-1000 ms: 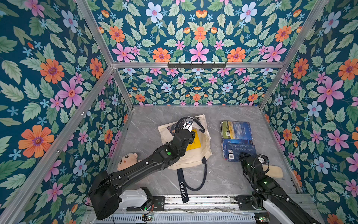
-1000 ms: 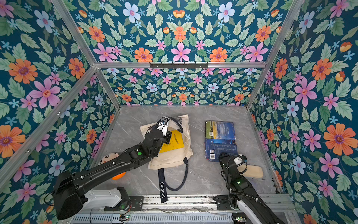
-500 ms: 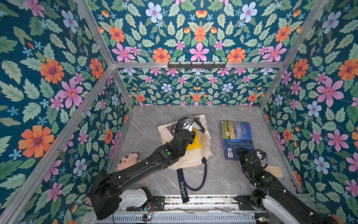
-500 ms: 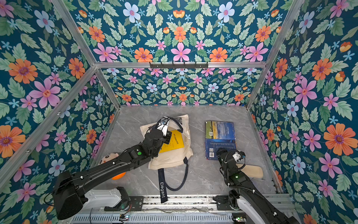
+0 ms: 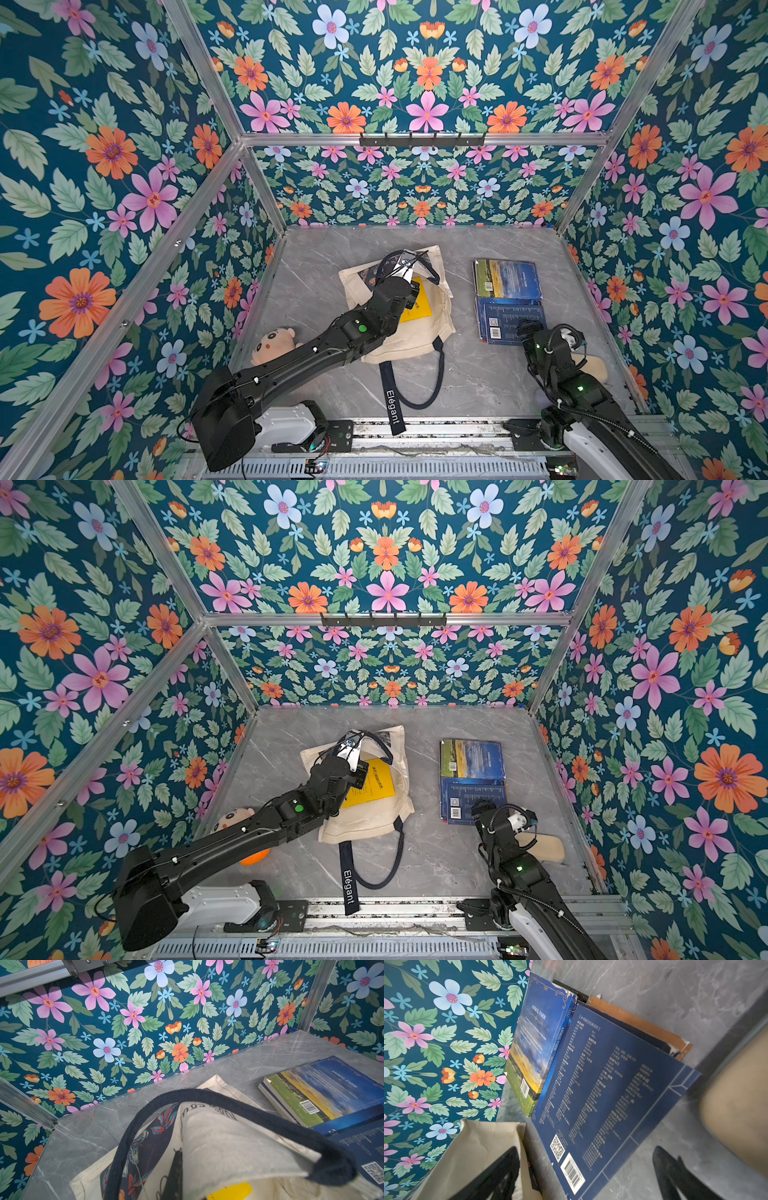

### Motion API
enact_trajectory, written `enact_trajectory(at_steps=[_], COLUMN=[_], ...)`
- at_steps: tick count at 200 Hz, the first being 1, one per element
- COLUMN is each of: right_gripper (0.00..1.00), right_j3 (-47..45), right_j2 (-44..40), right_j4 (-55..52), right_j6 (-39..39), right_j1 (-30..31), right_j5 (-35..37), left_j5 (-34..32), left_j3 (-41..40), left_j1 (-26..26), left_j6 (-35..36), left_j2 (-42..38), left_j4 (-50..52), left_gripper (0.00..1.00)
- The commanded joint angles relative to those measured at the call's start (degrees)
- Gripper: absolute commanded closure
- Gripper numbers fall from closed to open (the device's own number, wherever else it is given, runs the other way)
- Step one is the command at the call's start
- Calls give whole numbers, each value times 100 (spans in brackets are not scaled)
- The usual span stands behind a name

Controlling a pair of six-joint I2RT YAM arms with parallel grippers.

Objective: Take out the books from the canvas bag
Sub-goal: Place the book on the book, then pick up the book from the canvas bag.

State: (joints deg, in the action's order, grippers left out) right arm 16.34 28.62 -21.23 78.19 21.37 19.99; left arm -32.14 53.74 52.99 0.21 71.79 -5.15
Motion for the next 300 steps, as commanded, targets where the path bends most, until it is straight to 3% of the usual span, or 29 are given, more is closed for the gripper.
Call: enact_trajectory(at_steps=[1, 80, 106, 150, 170, 204, 270, 300], right_gripper=[1, 1, 1, 1, 3, 6, 10, 12], right_j3=[101, 197, 664, 963, 1106, 1310, 1706, 2117], right_j2=[-26, 586, 1116, 1572, 2041, 3088, 4159, 5054], right_j4=[-389, 821, 886, 1141, 1545, 2312, 3123, 3663], right_j6=[-44, -604, -946, -552, -537, -331, -262, -243], right_j1=[0, 187, 1089, 2899, 3463, 3768, 4325, 4364], right_j5=[48, -1120, -565, 709, 890, 401, 511, 241], left_j5=[3, 93, 229, 442, 470, 487, 548, 552], left_j3=[67, 76, 17, -46, -65, -109, -103, -94], left_j1=[1, 1, -2, -6, -7, -8, -8, -8], left_j6=[-21, -30, -103, -254, -258, -276, -328, -355], left_j2=[-16, -61, -151, -192, -192, -231, -297, -364], left_j4=[-24, -14, -71, -149, -177, -241, -224, -206], left_gripper=[100, 100, 100, 100, 100, 100, 100, 100])
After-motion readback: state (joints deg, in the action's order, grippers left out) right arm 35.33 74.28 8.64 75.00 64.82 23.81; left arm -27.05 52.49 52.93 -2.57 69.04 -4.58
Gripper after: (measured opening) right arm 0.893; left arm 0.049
